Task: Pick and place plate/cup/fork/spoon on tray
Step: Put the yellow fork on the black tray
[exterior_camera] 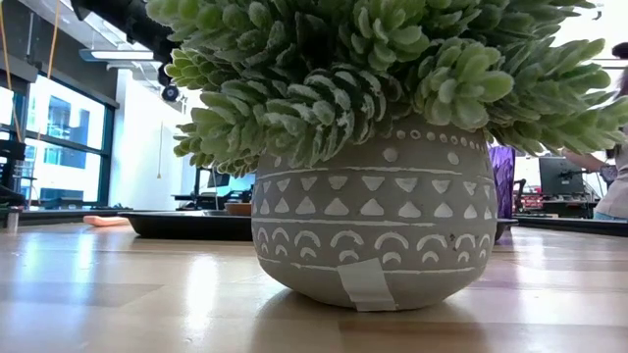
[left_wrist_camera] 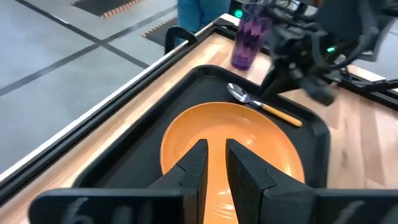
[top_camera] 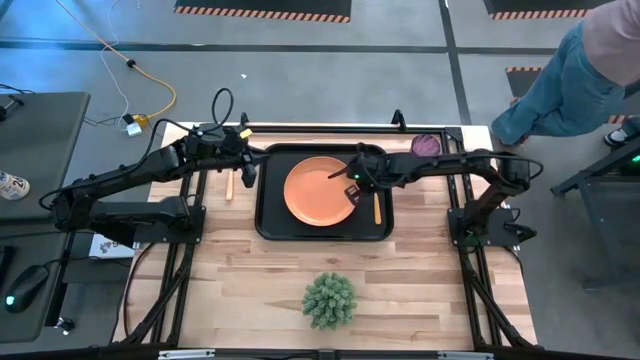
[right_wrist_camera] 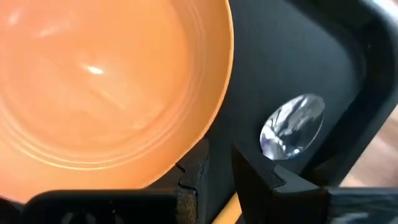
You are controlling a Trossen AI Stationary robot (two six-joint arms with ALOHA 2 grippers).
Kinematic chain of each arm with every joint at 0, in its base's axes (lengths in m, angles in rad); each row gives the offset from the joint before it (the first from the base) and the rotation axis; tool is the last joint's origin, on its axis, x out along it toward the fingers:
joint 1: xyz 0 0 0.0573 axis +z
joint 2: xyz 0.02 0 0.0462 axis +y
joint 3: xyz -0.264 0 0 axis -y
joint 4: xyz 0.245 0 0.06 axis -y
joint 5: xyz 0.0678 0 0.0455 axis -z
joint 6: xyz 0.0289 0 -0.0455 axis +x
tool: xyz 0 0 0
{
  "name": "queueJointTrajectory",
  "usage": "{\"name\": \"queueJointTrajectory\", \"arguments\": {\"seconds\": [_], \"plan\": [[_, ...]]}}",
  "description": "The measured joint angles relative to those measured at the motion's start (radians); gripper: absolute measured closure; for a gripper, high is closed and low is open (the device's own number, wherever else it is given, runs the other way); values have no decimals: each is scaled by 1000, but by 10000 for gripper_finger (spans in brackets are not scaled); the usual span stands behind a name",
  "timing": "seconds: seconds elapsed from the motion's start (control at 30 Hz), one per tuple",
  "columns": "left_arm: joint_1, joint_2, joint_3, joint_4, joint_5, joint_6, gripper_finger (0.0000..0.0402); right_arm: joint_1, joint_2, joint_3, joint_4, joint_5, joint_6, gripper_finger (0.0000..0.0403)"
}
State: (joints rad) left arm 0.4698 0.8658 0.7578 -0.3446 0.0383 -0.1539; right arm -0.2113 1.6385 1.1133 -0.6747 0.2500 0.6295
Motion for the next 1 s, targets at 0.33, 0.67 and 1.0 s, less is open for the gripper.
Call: {"name": "queueJointTrajectory", "arguments": {"seconds": [0.33, 0.67, 1.0], "plan": [[6, 0, 0, -2, -205, -51, 287, 11, -65, 1, 8, 30, -67, 341], [180, 34, 0, -227, -306, -145, 271, 11, -76, 1, 7, 31, -90, 341], [395, 170, 0, -279, -163, -185, 271, 11, -76, 1, 7, 31, -90, 341]]}}
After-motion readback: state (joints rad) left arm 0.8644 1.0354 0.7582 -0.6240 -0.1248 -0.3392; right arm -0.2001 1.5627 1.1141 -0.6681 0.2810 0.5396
